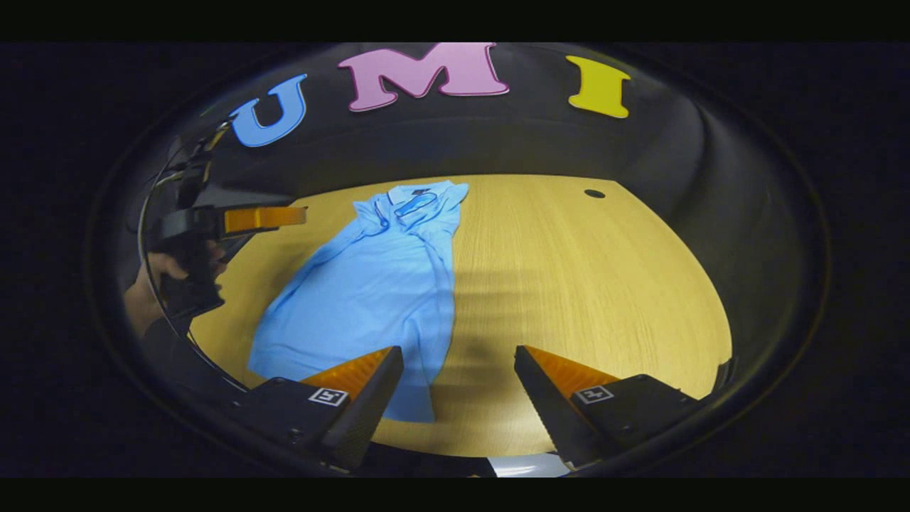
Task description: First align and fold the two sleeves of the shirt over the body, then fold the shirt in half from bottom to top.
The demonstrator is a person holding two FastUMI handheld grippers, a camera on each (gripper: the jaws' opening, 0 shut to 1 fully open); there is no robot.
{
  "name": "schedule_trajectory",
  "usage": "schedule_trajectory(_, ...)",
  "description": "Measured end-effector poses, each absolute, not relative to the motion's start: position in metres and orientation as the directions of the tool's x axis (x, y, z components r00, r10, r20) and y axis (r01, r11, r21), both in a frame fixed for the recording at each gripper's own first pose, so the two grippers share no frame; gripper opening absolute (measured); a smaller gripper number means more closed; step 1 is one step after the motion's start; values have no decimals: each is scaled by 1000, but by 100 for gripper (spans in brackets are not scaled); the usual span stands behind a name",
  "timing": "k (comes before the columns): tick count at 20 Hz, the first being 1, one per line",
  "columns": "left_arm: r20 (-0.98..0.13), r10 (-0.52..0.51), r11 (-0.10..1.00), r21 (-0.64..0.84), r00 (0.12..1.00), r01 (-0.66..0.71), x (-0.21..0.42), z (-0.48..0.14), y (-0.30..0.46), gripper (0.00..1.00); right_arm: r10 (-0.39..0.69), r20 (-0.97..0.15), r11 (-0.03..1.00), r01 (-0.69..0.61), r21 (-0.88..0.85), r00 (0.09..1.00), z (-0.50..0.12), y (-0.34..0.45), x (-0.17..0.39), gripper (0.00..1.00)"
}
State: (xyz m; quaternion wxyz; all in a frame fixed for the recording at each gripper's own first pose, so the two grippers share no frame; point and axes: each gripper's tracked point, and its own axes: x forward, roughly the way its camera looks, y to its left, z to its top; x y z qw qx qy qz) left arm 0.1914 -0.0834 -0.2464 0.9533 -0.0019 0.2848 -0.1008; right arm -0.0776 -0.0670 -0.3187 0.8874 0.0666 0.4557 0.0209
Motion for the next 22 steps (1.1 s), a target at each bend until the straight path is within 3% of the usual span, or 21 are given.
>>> schedule_trajectory(7, -707, -105, 994, -61, 699, 87, 65, -331, -44, 98, 115, -846, 990, 5, 138, 521, -352, -49, -90, 99)
schedule_trajectory(15, -765, -33, 997, 19, 643, 74, 39, -370, -36, 98, 121, -885, 991, 2, 137, 450, -385, -31, -106, 99)
schedule_trajectory(17, -762, -22, 996, 41, 648, 82, 37, -370, -36, 99, 110, -881, 993, -12, 118, 461, -386, -30, -106, 92)
schedule_trajectory(18, -768, -26, 994, 46, 640, 95, 37, -376, -39, 99, 96, -876, 995, -20, 99, 474, -385, -32, -104, 98)
schedule_trajectory(19, -764, -38, 993, 42, 644, 108, 39, -374, -40, 98, 70, -882, 998, -31, 63, 466, -390, -35, -106, 97)
schedule_trajectory(20, -772, -42, 992, 43, 634, 118, 38, -375, -42, 96, 58, -879, 998, -52, 37, 474, -389, -39, -105, 93)
schedule_trajectory(21, -771, -49, 991, 42, 635, 128, 39, -374, -46, 85, 73, -879, 997, -65, 48, 471, -389, -34, -105, 78)
schedule_trajectory(22, -771, -52, 989, 46, 634, 137, 39, -374, -49, 81, 84, -880, 996, -66, 61, 467, -389, -30, -105, 71)
